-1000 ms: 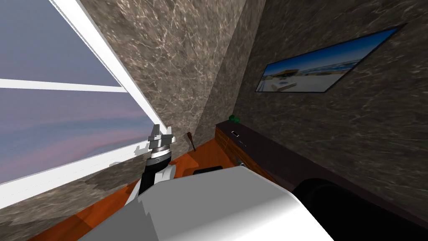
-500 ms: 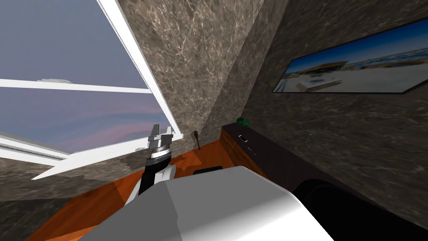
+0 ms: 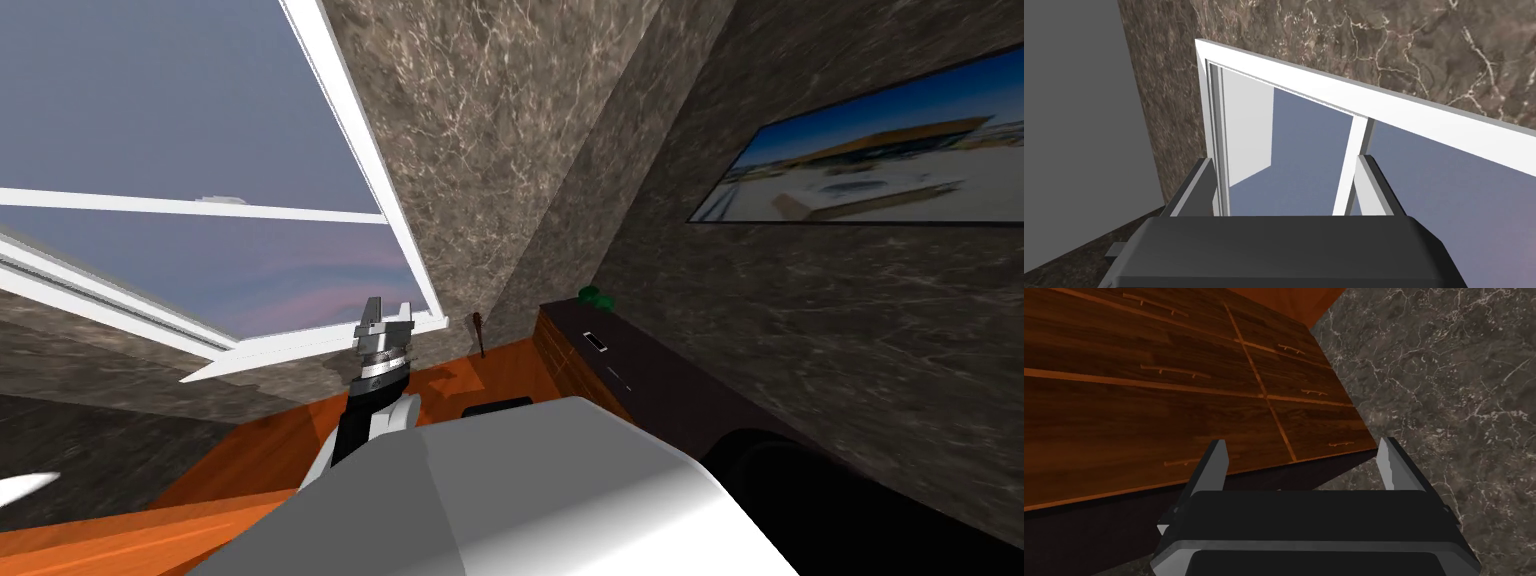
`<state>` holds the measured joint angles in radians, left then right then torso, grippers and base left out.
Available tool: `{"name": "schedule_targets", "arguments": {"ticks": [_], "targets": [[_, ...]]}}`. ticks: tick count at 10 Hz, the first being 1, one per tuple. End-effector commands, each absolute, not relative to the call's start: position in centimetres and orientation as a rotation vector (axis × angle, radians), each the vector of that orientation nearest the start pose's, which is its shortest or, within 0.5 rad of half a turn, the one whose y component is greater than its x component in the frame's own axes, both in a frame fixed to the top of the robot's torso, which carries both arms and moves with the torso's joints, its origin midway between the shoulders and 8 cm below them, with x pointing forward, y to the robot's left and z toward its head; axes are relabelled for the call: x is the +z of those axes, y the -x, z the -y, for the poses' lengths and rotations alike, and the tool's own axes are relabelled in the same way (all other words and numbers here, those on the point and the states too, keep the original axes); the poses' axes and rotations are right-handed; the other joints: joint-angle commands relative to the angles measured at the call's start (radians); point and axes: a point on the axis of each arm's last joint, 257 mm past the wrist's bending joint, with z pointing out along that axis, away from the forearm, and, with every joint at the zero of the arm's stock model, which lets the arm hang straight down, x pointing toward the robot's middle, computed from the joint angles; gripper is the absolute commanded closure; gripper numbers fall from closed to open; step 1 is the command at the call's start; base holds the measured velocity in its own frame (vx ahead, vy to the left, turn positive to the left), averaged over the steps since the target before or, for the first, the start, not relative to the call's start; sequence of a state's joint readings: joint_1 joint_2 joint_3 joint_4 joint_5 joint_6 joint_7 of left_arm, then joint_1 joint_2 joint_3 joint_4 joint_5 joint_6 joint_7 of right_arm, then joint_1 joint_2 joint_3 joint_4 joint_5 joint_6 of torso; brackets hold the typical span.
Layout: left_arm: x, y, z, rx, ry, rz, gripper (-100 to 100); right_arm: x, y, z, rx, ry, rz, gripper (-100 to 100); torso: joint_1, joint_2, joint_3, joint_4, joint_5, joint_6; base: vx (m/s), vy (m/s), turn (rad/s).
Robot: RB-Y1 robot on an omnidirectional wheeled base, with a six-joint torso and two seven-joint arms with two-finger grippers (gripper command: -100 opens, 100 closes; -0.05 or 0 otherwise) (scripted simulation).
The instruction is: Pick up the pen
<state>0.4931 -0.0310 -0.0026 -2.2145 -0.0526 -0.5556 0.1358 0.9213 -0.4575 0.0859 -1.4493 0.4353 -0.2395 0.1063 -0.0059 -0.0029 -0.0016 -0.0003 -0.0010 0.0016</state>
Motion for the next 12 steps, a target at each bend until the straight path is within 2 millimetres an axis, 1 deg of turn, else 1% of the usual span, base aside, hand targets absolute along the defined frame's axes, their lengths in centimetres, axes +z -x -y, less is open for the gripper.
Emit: {"name": "schedule_targets", "arguments": {"ticks": [1,2,3,4,5,6,7,8,9,10,11,12], "targets": [[0.8,-34.8,-27.5,-1.401,0.701,-0.584,0,-52.4,-2.6,40.6,0.17,-0.857,-2.367,-100,0.0,0.0,0.0,0.0,0.0,0.0,0.089,-0.034,0.279],[0.8,-34.8,-27.5,-1.401,0.701,-0.584,0,-52.9,-0.1,41.1,0.13,-0.827,-2.426,-100,0.0,-0.001,-0.001,0.0,0.0,-0.001,0.125,-0.053,0.451],[0.8,-34.8,-27.5,-1.401,0.701,-0.584,0,-53.3,0.9,41.4,0.115,-0.84,-2.442,-100,-0.002,-0.003,-0.002,-0.001,0.0,-0.001,0.092,-0.056,0.209],[0.8,-34.8,-27.5,-1.401,0.701,-0.584,0,-54.0,4.3,42.1,0.066,-0.82,-2.513,-100,-0.001,-0.002,-0.001,-0.001,0.0,0.0,0.088,-0.055,0.283],[0.8,-34.8,-27.5,-1.401,0.701,-0.584,0,-54.0,4.3,42.1,0.066,-0.82,-2.513,-100,-0.001,-0.002,-0.001,0.0,0.0,0.0,0.073,-0.054,0.147],[0.8,-34.8,-27.5,-1.401,0.701,-0.584,0,-54.4,7.6,42.6,0.022,-0.798,-2.582,-100,-0.001,-0.002,-0.001,0.0,0.0,0.0,0.088,-0.06,0.288],[0.8,-34.8,-27.5,-1.401,0.701,-0.584,0,-54.6,10.4,43.0,-0.012,-0.771,-2.642,-100,-0.001,-0.002,-0.001,0.0,0.0,-0.001,0.125,-0.114,0.395],[0.8,-34.8,-27.5,-1.401,0.701,-0.584,0,-54.8,13.7,43.5,-0.051,-0.752,-2.709,-100,-0.004,-0.004,-0.002,-0.001,-0.001,-0.001,0.158,-0.139,0.424],[0.8,-34.8,-27.5,-1.401,0.701,-0.585,0,-54.8,13.7,43.5,-0.051,-0.752,-2.709,-100,-0.006,-0.006,-0.004,-0.001,-0.001,-0.001,0.116,-0.117,0.162],[0.8,-34.8,-27.5,-1.401,0.701,-0.585,0,-54.8,15.7,43.7,-0.071,-0.72,-2.758,-100,-0.004,-0.005,-0.003,-0.001,-0.001,0.0,0.12,-0.119,0.209],[0.8,-34.8,-27.5,-1.401,0.701,-0.584,0,-54.8,16.4,43.8,-0.08,-0.727,-2.768,-100,-0.004,-0.006,-0.003,-0.001,-0.001,-0.001,0.076,-0.097,0.153],[0.8,-34.8,-27.5,-1.401,0.701,-0.584,0,-54.7,18.6,43.9,-0.098,-0.698,-2.817,-100,-0.003,-0.003,-0.002,-0.001,-0.001,0.0,0.05,-0.1,0.22]]}}
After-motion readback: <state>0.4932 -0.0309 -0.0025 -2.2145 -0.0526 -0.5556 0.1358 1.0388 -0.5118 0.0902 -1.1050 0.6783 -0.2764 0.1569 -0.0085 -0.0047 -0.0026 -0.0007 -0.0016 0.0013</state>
